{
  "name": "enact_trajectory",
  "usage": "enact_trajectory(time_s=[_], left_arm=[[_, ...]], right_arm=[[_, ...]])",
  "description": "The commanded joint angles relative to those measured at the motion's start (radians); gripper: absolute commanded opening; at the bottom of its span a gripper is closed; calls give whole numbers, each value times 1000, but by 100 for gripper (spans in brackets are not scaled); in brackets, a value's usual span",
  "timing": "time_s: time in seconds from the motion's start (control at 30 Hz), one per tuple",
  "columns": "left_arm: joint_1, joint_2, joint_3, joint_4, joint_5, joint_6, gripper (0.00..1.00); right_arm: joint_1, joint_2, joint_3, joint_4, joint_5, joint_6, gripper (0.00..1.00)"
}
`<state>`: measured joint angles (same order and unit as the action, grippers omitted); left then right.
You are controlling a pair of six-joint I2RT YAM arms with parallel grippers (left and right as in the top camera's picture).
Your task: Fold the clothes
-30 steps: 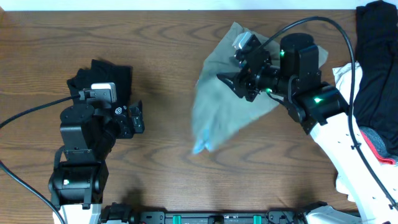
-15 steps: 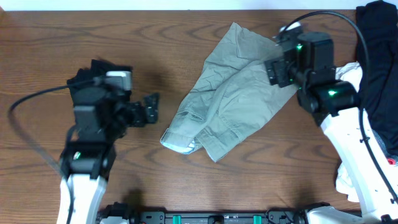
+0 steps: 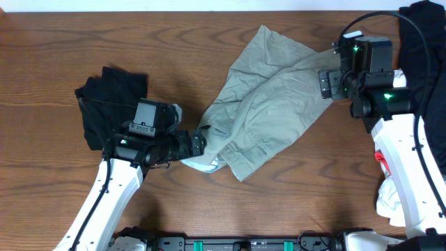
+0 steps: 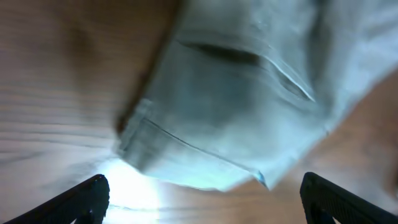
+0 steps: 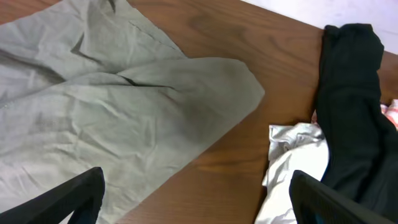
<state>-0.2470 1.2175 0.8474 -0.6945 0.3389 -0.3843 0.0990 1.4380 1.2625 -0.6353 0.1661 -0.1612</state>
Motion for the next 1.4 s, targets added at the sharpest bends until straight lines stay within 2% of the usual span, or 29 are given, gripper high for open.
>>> enact_trajectory(time_s=[0.0, 0.17, 0.57, 0.63, 0.67, 0.7, 0.77, 0.8, 0.97, 1.07, 1.1, 1.13, 1.2, 1.37], left_arm=[[2, 13, 7, 33, -144, -90, 98], [2, 101, 5, 69, -106, -108, 98], [6, 377, 6, 291, 174, -108, 100], [6, 383, 6, 296, 178, -108, 66], [6, 383, 6, 301, 177, -107, 43], [6, 383, 6, 307, 177, -106, 29], [6, 383, 6, 320, 177, -106, 19], [6, 383, 6, 324, 177, -107, 6], [6, 364, 38, 340, 171, -38, 6], [11, 330, 76, 274, 122, 6, 6], [18, 311, 84, 242, 46, 18, 17], [31, 289, 88, 220, -62, 22, 40], [61, 260, 88, 233, -158, 63, 56], [150, 271, 88, 352, -168, 283, 56]], right_arm=[[-7, 2, 3, -5, 1, 19, 93], [-7, 2, 3, -21, -18, 19, 94], [-7, 2, 3, -43, -20, 18, 97], [-7, 2, 3, -50, -20, 18, 97], [-7, 2, 3, -52, -20, 18, 97], [-7, 2, 3, -53, -20, 18, 97], [-7, 2, 3, -53, -20, 18, 97], [-7, 2, 3, -53, -20, 18, 96], [-7, 2, 3, -53, -20, 18, 96], [-7, 2, 3, -55, -20, 18, 97], [-7, 2, 3, -58, -20, 18, 97], [-7, 2, 3, -63, -20, 18, 97], [-7, 2, 3, -65, -20, 18, 97], [-7, 2, 3, -64, -21, 19, 97]])
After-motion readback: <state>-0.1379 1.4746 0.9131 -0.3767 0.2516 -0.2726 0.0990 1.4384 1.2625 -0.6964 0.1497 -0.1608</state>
